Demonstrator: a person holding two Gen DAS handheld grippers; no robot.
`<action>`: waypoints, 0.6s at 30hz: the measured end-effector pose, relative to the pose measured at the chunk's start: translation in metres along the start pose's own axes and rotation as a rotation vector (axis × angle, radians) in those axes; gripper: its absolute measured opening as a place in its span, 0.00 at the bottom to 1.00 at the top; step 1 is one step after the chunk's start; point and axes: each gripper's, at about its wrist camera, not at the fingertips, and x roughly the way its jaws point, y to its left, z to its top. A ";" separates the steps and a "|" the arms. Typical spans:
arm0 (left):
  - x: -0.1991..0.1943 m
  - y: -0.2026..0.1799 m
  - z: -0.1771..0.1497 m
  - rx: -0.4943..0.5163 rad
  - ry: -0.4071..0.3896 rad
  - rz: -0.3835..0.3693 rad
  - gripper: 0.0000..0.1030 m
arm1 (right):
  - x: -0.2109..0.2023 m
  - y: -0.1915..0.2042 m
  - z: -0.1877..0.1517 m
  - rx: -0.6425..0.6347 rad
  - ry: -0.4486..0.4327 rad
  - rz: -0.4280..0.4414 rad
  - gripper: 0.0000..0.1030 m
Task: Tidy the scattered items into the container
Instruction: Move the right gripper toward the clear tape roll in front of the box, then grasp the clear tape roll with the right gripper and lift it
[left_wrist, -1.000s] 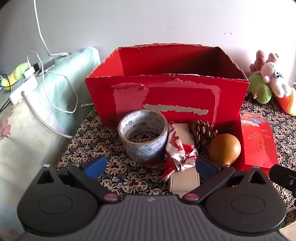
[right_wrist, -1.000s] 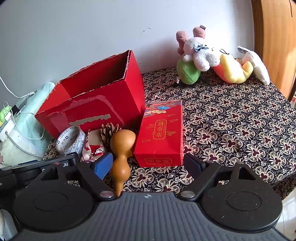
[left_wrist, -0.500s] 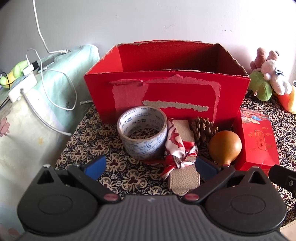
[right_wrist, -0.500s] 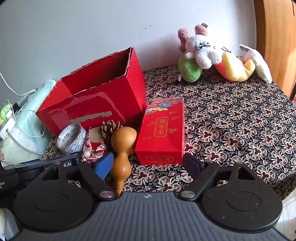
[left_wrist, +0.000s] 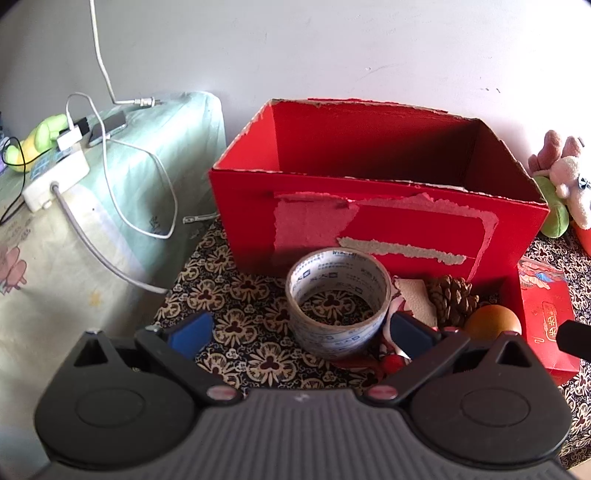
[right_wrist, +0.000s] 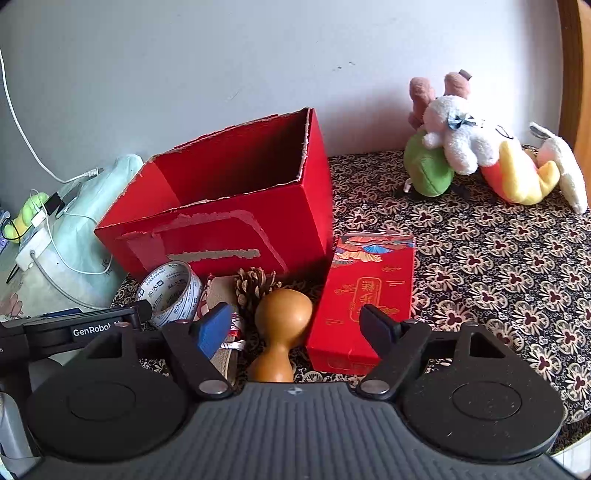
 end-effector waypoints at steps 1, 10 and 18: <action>0.002 0.001 0.001 0.007 0.000 0.003 0.99 | 0.005 0.001 0.003 -0.002 0.013 0.010 0.74; 0.029 0.022 0.018 -0.050 0.026 -0.036 0.99 | 0.042 0.026 0.028 -0.075 0.041 0.122 0.65; 0.074 0.031 0.021 -0.074 0.165 -0.077 0.53 | 0.086 0.063 0.042 -0.153 0.108 0.222 0.50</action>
